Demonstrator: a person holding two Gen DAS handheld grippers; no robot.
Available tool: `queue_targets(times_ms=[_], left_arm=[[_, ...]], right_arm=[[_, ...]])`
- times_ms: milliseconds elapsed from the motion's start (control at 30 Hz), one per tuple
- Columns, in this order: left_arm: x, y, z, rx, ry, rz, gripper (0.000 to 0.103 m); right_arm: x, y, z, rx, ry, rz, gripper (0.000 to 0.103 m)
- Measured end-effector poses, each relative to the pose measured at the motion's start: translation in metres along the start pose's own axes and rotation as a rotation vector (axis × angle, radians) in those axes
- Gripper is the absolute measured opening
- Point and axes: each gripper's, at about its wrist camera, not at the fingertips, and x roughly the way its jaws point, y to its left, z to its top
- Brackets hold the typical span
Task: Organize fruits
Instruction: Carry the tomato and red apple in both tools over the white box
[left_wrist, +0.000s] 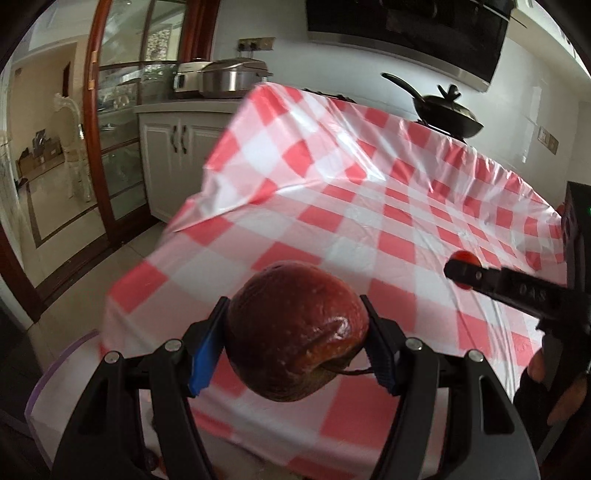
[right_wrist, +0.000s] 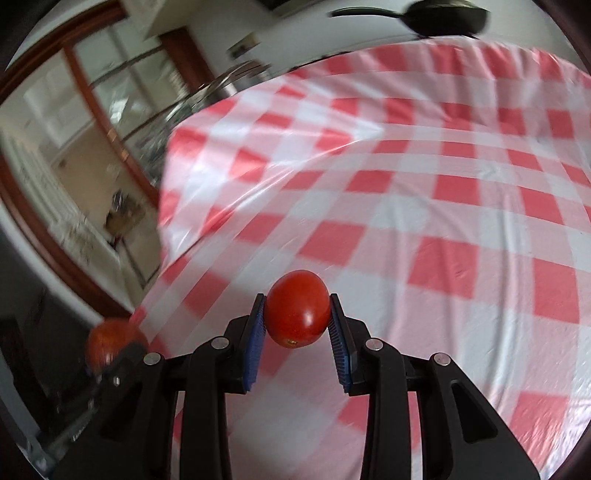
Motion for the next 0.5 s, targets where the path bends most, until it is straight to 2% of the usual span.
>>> queue_targets(times_ms=[300, 500], left_arm=[[-0.036, 0.058, -0.022, -0.057, -0.036, 0.084, 0.068], [-0.053, 0.107, -0.055, -0.117, -0.008, 0.17, 0.068]], right_arm=[[-0.002, 0.086, -0.041, -0.248, 0.071, 0.082, 0.033], [0.007, 0.143, -0.076, -0.429, 0.135, 0.16, 0.033]])
